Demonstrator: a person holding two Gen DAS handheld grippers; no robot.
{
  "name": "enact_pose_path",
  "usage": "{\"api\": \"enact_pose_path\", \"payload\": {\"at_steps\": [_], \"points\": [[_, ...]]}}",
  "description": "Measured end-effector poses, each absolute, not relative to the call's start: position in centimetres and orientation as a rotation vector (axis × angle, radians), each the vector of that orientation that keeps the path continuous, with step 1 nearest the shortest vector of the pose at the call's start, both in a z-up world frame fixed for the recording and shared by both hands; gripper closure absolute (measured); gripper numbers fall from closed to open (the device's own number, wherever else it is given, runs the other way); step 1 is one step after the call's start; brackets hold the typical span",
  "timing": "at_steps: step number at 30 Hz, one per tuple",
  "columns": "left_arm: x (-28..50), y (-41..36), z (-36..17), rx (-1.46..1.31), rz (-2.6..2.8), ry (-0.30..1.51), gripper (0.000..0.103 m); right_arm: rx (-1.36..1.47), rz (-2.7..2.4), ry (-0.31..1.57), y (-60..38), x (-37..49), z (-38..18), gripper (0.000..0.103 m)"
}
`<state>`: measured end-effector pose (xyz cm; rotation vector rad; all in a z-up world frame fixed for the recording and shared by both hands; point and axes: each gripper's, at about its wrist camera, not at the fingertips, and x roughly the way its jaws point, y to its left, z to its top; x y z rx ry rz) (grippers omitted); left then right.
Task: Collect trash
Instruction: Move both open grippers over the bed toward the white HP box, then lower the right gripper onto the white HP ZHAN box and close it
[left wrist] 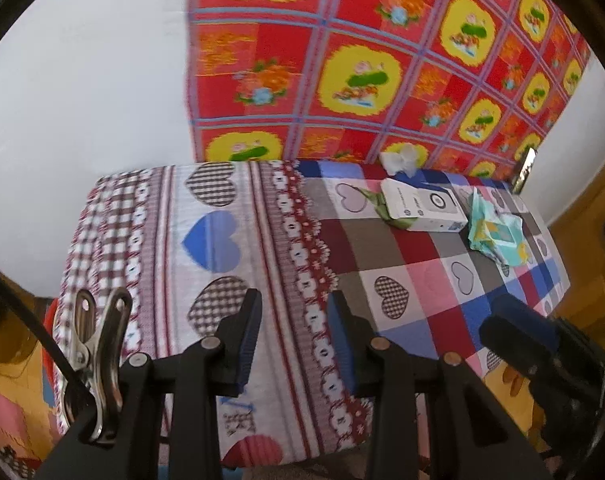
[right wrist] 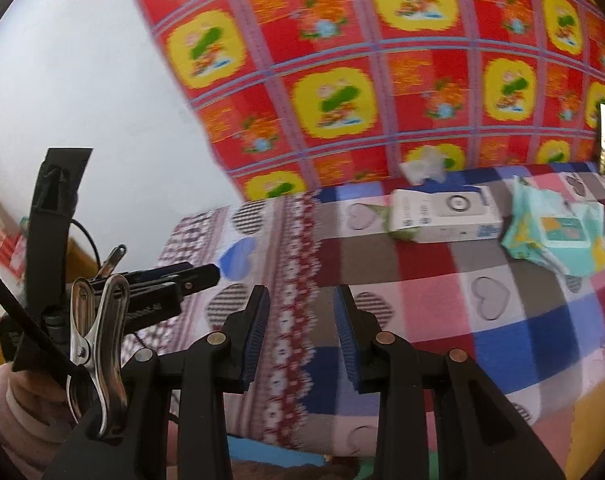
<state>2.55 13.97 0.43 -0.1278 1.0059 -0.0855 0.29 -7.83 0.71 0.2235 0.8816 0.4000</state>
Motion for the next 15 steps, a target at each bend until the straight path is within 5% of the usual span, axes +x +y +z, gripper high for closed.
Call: {"api": "enact_pose_path", "payload": {"at_steps": [15], "points": [[8.1,6.1,-2.5,-0.159,-0.081,1.066,0.061,0.168,0.443,0.966,-17.9,9.0,-3.1,0.062]]}}
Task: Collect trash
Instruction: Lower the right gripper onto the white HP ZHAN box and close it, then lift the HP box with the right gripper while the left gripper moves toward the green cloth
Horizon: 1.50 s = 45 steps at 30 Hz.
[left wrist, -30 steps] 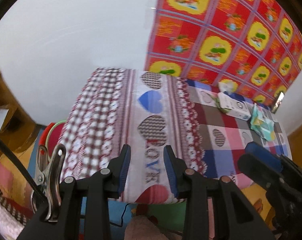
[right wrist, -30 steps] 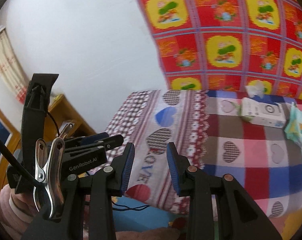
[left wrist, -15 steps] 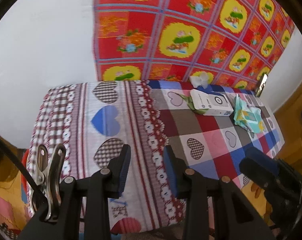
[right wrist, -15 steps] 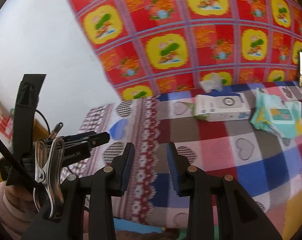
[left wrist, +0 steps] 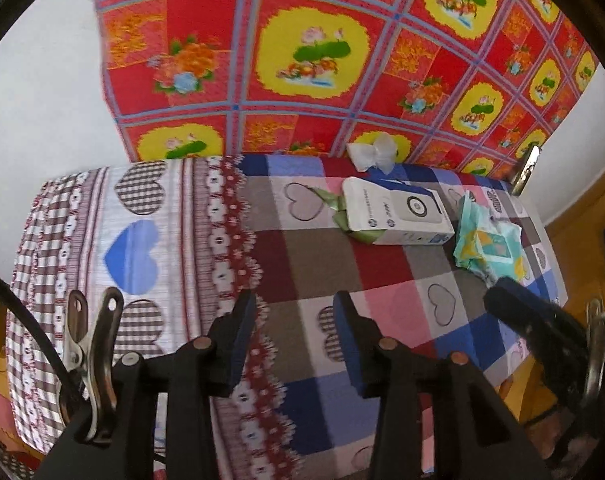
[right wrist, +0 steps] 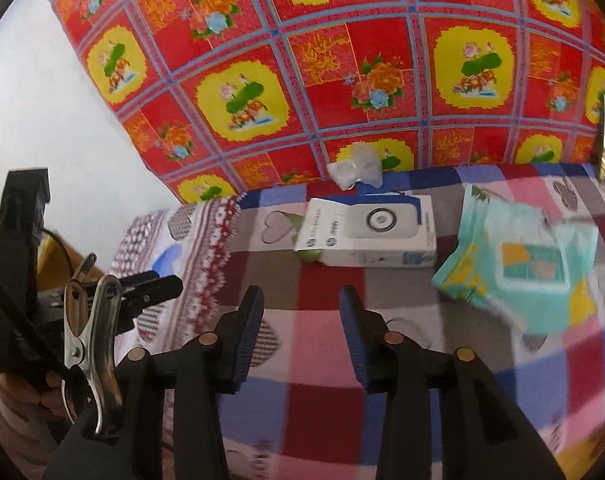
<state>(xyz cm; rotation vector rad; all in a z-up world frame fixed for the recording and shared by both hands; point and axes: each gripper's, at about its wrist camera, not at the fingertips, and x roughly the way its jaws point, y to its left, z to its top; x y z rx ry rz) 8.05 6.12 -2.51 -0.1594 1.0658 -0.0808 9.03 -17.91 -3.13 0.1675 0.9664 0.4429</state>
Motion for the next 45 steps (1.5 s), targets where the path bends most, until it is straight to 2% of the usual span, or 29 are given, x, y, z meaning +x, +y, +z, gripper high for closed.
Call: {"api": "enact_pose_path", "payload": {"at_steps": [4,18,27,30,34,43,45], "points": [[8.9,3.8,-3.6,-0.174,-0.065,1.078,0.061,0.054,0.521,0.991,-18.9,11.3,-4.4,0.056],[11.4,1.1,-6.9,-0.22,0.085,1.13,0.061,-0.388,0.807,0.997,-18.3,19.3,-8.3,0.025],[12.4,1.9,-7.5,-0.259,0.176,1.145,0.061,-0.682,1.039,1.094,-15.3,23.7,-11.3,0.024],[12.4,2.0,-7.8,-0.27,0.2,1.154,0.061,-0.772,1.104,1.078,-14.4,23.8,-11.9,0.017],[12.3,2.3,-8.0,-0.28,0.228,1.166,0.061,-0.879,1.174,1.072,-13.2,23.9,-12.5,0.013],[11.9,2.9,-8.2,-0.291,0.265,1.169,0.061,-0.924,1.185,1.158,-12.0,24.5,-15.0,0.013],[11.8,3.1,-8.3,-0.292,0.271,1.168,0.061,-0.913,1.159,1.18,-12.2,24.2,-15.3,0.019]]}}
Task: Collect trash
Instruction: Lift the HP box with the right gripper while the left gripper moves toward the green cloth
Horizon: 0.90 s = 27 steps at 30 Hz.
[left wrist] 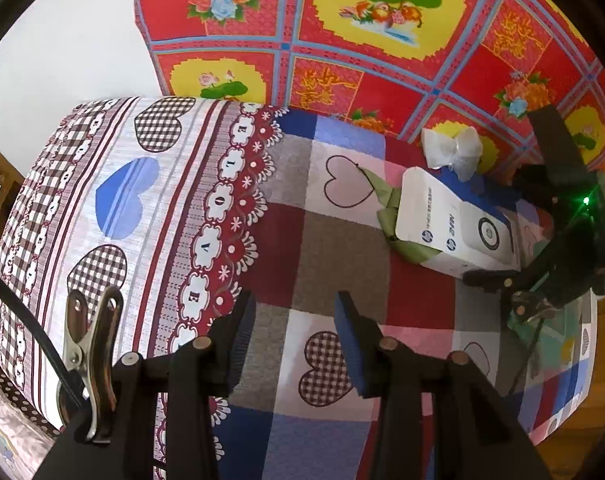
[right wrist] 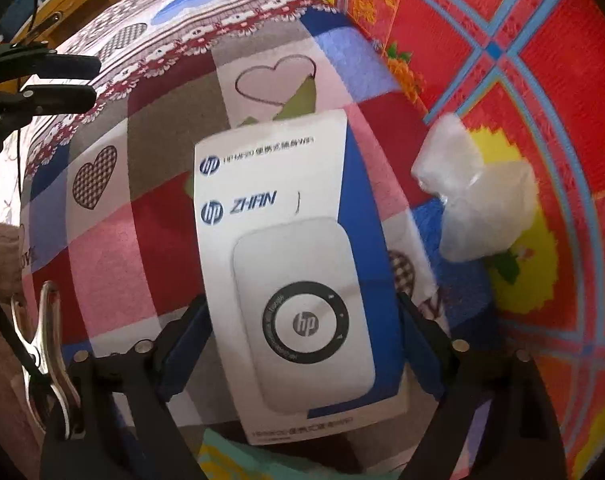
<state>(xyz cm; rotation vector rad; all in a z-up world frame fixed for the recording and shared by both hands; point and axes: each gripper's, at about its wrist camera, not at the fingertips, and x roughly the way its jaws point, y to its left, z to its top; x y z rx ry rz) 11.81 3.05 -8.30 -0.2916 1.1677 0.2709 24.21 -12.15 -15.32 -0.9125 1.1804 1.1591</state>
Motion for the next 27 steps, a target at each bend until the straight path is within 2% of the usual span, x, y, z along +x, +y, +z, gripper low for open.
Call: {"api": "enact_pose_path", "payload": {"at_steps": [12,17,27], "points": [[12.6,3.2,-8.4,-0.282,0.241,1.153,0.061,-0.543,1.053,1.214,-17.3,18.4,-10.7,0.022],[13.4,2.5,-8.5,-0.288,0.176,1.159,0.061,-0.565,0.978,1.158,-19.5,14.2,-11.7,0.022],[16.5,-2.0,-11.6,-0.256,-0.046,1.266,0.061,-0.484,0.9,1.199,-21.3,12.0,-14.8,0.022]]}}
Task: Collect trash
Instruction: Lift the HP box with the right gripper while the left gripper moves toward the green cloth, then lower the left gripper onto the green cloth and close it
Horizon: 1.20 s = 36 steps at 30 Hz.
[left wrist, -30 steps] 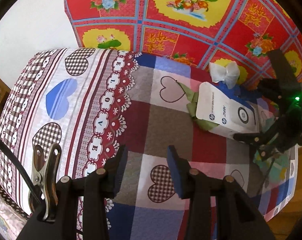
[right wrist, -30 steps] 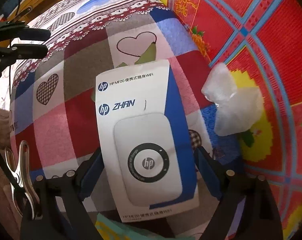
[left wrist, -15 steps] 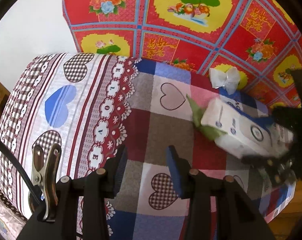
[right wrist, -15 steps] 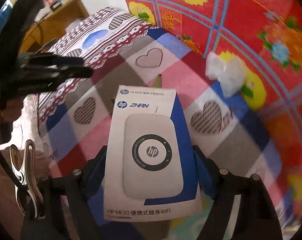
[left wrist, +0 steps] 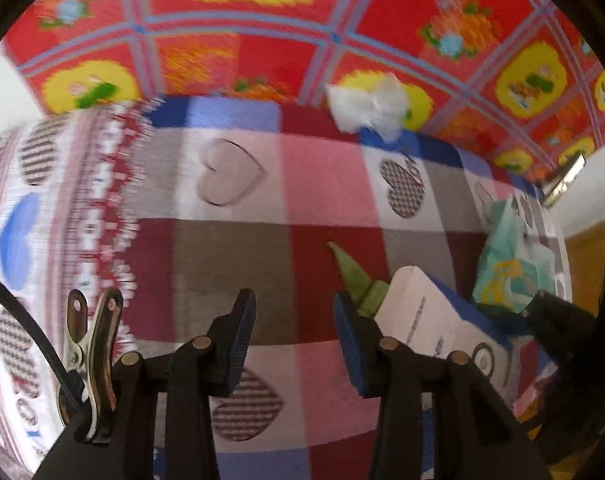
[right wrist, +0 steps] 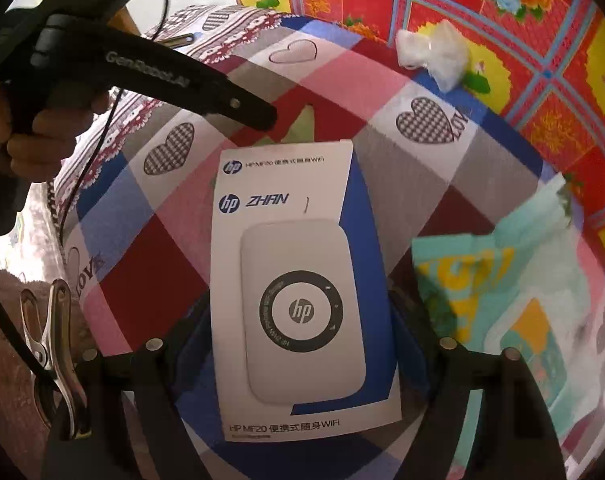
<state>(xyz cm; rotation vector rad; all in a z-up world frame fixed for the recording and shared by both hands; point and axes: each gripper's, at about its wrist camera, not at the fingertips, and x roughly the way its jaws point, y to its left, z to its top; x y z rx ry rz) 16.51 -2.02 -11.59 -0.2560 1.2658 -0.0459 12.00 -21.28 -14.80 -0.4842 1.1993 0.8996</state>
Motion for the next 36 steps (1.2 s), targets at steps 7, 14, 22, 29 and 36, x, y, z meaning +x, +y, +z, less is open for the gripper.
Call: {"api": "enact_pose_path", "payload": {"at_steps": [7,14,22,29,36], "points": [[17.8,-4.7,-13.0,-0.168,-0.104,1.301,0.056,-0.377,0.869,1.213,-22.6,11.6,-15.0,0.023],[18.1,-8.7,-14.1,0.096,-0.083,1.306,0.044,-0.287,0.82,1.21,-24.7,10.8,-14.8,0.024],[18.2,-8.5,-14.6,0.091,-0.084,1.298,0.04,-0.034,0.729,1.176,-30.4,9.5,-12.9,0.025],[18.3,-7.6,-14.0,0.062,-0.093,1.302,0.044,0.078,0.695,1.111,-32.2,8.3,-12.0,0.025],[17.3,-6.0,-10.5,-0.041,-0.153,1.227,0.049,0.107,0.669,1.118,-32.6,8.1,-12.2,0.025]]}}
